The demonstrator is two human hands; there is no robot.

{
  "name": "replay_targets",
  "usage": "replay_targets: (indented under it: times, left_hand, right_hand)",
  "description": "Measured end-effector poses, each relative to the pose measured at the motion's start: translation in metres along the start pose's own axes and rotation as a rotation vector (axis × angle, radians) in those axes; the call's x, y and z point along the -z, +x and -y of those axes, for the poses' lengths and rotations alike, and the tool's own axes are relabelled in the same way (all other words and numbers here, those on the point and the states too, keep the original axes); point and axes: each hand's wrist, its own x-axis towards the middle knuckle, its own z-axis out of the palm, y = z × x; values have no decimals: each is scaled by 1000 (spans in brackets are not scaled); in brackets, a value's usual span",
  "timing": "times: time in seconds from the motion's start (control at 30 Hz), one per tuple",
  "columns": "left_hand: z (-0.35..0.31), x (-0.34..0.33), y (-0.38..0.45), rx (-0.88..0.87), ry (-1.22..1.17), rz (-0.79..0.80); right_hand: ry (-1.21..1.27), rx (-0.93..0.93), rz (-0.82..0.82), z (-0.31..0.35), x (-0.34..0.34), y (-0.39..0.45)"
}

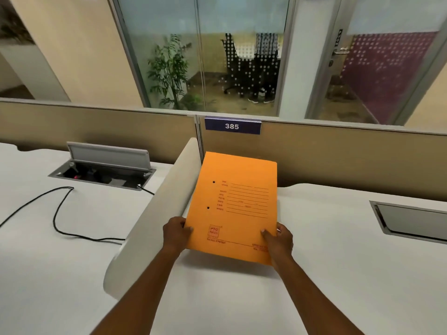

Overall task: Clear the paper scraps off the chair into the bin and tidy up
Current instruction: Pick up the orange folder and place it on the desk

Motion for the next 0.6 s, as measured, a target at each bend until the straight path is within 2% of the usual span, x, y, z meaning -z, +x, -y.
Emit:
replay_targets:
  times: [0.6]
  left_hand:
    - [8, -44, 64, 129, 171, -34]
  right_hand:
    - [-117, -48, 27, -6, -60, 69]
